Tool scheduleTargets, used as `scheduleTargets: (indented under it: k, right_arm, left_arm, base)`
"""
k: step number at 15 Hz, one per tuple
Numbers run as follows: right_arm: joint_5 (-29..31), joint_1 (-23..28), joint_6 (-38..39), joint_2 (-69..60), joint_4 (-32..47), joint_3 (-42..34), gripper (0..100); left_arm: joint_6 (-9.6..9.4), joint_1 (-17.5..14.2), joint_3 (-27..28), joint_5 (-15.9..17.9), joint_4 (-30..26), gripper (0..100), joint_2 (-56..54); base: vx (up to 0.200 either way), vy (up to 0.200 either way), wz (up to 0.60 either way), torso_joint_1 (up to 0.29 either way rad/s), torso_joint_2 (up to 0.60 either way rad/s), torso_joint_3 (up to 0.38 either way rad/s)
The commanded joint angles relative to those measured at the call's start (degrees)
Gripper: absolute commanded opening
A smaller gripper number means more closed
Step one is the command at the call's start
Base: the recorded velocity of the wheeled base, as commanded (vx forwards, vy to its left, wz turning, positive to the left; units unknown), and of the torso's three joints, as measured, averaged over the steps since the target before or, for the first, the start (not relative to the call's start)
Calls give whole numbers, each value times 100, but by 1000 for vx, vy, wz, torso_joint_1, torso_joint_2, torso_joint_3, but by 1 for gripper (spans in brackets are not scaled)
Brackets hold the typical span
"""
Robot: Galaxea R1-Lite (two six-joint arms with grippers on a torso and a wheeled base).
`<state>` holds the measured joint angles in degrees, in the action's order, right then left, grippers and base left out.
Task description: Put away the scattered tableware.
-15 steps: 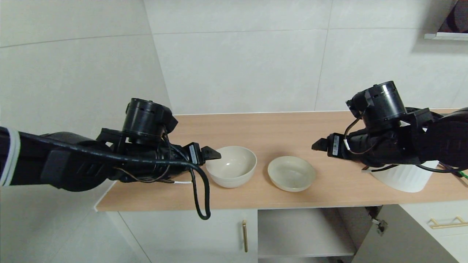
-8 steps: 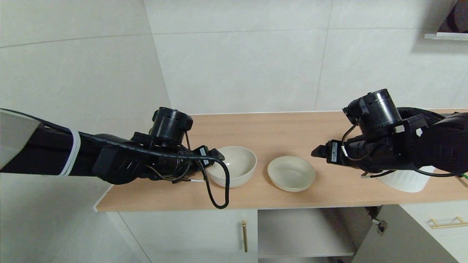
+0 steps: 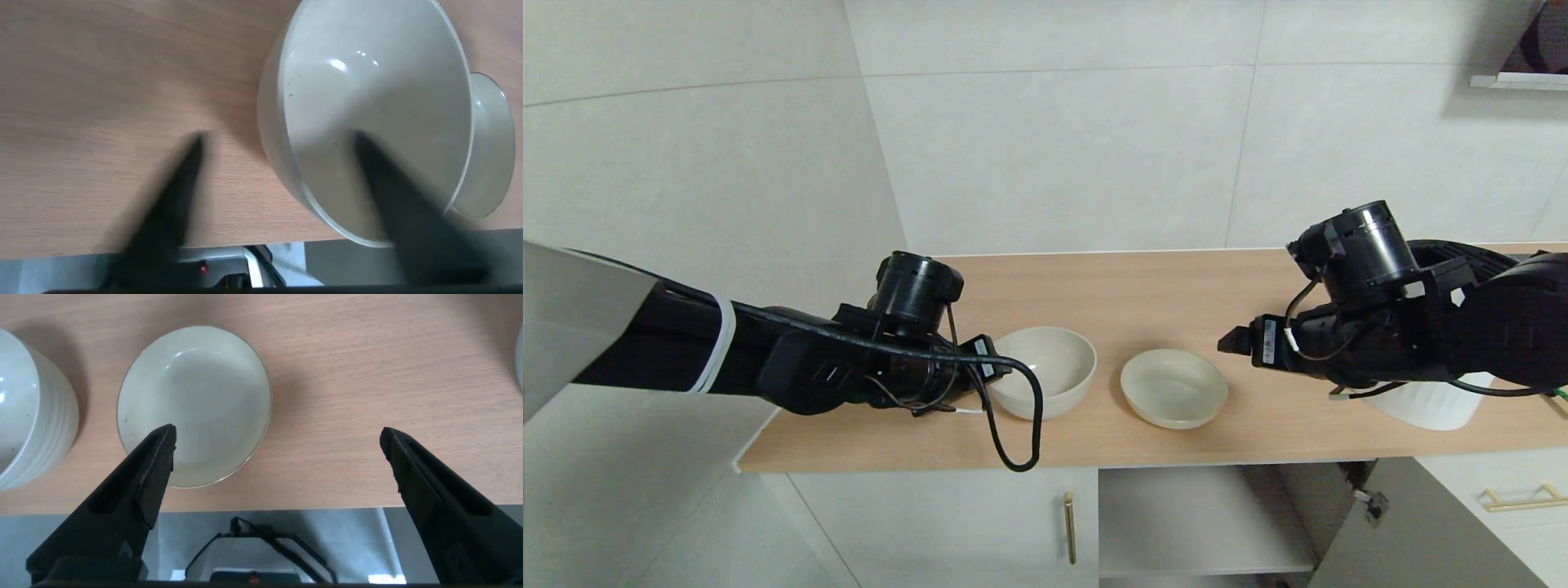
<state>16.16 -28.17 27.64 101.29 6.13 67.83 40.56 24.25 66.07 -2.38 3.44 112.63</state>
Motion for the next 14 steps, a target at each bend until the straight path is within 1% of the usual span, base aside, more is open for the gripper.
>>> scheduleTargets:
  k: [1,9,11,12,13,14]
  right_arm:
    - [1,-4,-4,-13,11,2,100]
    - [1,-57,-4,110,11,2,100]
    - [10,-153,-4,233,11,-6,100]
    - [10,-171,-21,400,11,-15,100]
    - [27,-171,-48,567,-7,-6,100]
    - [106,-171,-92,717,-16,11,100]
  left_arm:
    - [5,1,2,-8,-1,0,-13]
    - [-22,1,-68,9,-63,0,-224]
    - [-57,1,-156,264,-300,0,-479]
    - [-48,1,-165,668,-484,0,-725]
    - [-48,-17,-174,835,-520,0,-830]
    - [-48,-17,-191,844,-520,0,-874]
  base:
    - [0,0,0,0,0,0]
    - [0,0,0,0,0,0]
    - [0,0,0,0,0,0]
    - [0,0,0,0,0,0]
    - [0,0,0,0,0,0]
    - [0,0,0,0,0,0]
